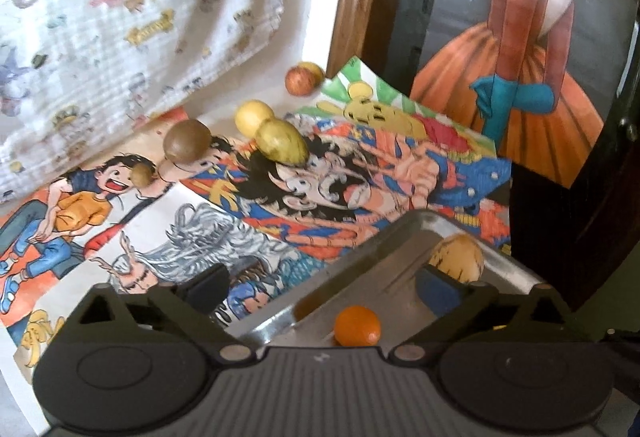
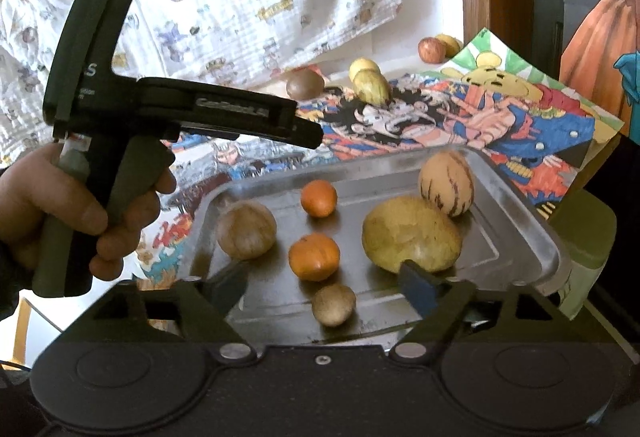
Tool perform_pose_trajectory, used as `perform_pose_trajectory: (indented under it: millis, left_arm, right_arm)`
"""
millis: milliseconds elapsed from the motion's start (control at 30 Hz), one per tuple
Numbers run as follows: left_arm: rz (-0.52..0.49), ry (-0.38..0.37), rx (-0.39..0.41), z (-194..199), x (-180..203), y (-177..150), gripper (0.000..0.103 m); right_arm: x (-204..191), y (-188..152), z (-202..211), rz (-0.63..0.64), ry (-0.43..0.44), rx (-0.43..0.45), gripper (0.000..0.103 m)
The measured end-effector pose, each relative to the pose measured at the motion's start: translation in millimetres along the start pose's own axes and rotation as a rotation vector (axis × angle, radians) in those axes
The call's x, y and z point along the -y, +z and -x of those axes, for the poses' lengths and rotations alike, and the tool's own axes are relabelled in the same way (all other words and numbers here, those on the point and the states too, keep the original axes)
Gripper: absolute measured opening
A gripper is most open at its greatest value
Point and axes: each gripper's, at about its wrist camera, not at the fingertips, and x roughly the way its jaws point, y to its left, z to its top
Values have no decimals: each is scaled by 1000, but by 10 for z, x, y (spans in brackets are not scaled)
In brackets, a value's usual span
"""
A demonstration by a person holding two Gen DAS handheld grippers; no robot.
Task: Organize fruits
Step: 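Lift both open tools away from the tray toward the remaining fruits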
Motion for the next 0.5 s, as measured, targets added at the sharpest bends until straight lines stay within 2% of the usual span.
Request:
perform_pose_trajectory:
  millis: [67,133,500]
  left_arm:
    - [13,1,11,63,-41,13,102]
    - [22,7,30,150,-79,15,102]
    - [98,82,114,687,-440,-115,102]
  right_arm:
    - [-18,18,35,-2,4,14,100]
    - [-34,39,66,0,6,23,102]
    - [-110,200,220,19,-3,71,102]
